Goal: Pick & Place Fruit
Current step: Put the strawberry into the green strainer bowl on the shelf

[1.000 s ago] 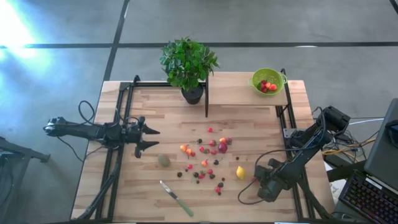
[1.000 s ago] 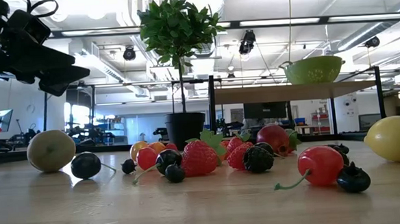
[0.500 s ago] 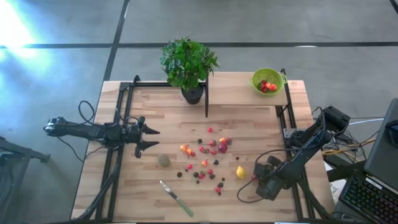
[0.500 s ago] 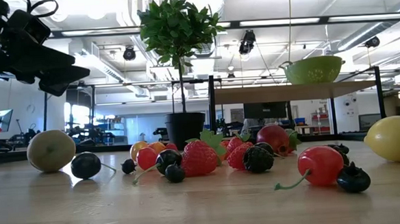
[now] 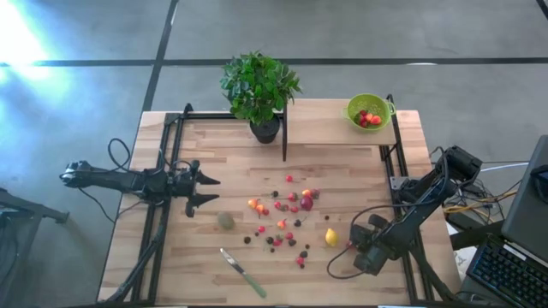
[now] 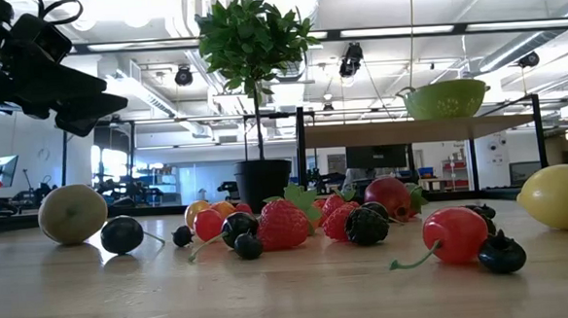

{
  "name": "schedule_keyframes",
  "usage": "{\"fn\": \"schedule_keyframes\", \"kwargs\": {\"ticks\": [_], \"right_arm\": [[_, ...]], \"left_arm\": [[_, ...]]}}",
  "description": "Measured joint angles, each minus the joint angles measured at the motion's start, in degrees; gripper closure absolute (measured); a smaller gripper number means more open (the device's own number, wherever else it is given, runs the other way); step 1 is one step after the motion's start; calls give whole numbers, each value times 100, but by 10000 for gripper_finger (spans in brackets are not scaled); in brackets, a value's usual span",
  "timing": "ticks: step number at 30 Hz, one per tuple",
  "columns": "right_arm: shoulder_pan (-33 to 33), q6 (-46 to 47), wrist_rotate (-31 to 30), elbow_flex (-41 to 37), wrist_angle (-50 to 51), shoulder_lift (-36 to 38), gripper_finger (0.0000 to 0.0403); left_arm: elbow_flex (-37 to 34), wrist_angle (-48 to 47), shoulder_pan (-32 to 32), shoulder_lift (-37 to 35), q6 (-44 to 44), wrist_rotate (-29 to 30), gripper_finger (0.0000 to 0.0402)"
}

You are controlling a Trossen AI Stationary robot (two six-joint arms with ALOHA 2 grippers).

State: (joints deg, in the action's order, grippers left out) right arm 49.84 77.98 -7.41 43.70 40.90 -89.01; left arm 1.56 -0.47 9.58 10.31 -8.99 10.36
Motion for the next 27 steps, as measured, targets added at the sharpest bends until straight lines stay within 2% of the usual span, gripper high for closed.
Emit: {"fn": "schedule_keyframes", "kwargs": {"ticks": [4, 11, 19, 27], "right_arm": [[-4, 33, 38, 0, 12, 0, 394], [-4, 238, 573, 2, 121, 0, 382], [6, -935, 101, 0, 162, 0, 303], [4, -1243, -162, 0, 160, 0, 231]], "left_arm": [[0, 0, -2, 1, 0, -2, 172], [1, -2, -1, 0, 0, -1, 172], [0, -2, -2, 0, 0, -1, 172], [0, 0, 0, 2, 0, -1, 172]]}}
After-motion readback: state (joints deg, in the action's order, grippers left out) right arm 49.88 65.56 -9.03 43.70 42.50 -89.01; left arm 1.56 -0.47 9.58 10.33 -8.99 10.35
